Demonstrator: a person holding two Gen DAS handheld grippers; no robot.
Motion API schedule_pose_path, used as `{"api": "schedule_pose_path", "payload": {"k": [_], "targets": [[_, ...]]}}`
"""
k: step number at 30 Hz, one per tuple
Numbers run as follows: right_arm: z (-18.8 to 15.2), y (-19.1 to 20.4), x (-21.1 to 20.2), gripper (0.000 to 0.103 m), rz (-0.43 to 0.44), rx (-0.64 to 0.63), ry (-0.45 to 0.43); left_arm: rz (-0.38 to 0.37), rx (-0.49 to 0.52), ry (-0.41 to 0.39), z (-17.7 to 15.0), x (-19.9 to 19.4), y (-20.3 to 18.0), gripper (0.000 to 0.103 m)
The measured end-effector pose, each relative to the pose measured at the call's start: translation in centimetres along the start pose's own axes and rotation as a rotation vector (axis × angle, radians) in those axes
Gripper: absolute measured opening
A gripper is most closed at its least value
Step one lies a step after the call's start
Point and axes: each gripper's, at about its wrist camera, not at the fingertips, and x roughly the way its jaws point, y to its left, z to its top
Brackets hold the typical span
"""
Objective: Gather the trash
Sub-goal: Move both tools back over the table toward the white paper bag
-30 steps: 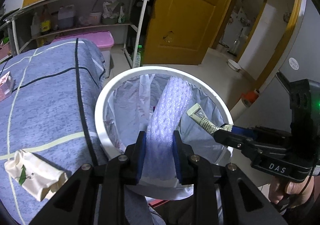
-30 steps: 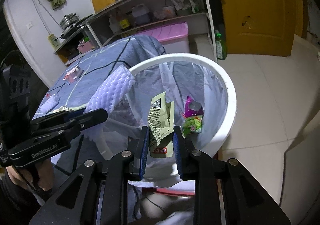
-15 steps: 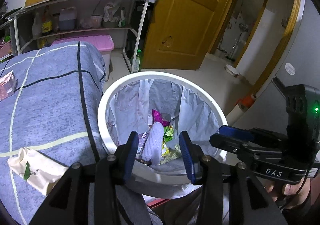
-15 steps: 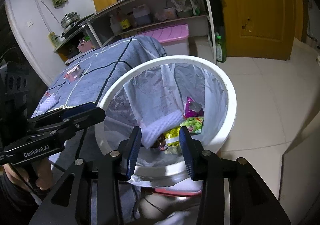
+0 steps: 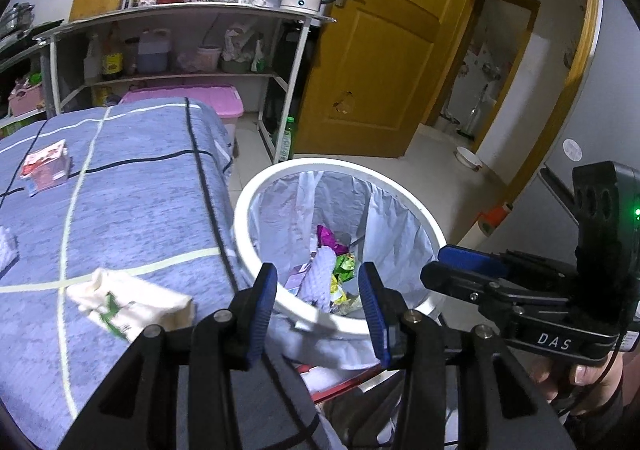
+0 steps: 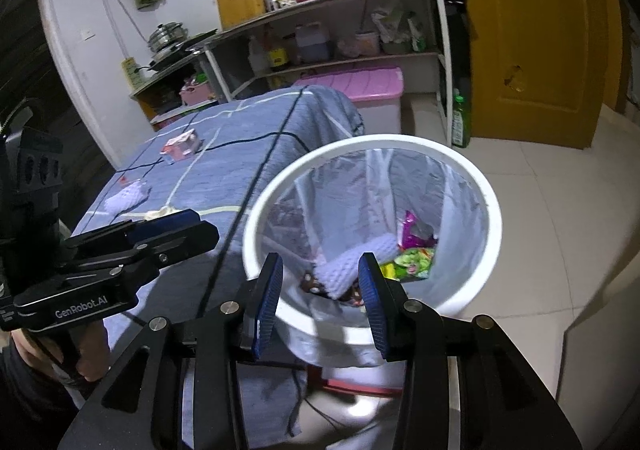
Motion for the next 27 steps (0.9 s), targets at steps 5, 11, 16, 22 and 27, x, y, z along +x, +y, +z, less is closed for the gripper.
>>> {"api": "schedule_pose_path", "payload": {"k": [5,11,16,22,27], "targets": [[-0.1,2.1,-0.3,0.041,0.023,-0.046,-0.004,0.023,-0.016,-0.018,-0.7,-1.6,1.1,0.044],[-0.2,4.1,0.1,0.041,0.054,-0.092,0.003,0.053,-0.043,-0.038,-1.5,-3.4,2.8,0.044],[-0.5,6.2,1.0,0.041,0.106,-0.131,0.019,0.090,-0.075,-0.048,-2.6,-4.6,4.8,0.044],[-0.6,8.5,2.6,0.042,0.149,-0.182,0.046,0.140,-0.121,-0.051,-4.1,-6.0,7.5,0.044],[-0.5,10.3,4.0,0.054,0.180,-0.222,0.066,0.184,-0.161,-0.062,-4.8,-7.2,9.7,0.044]]}}
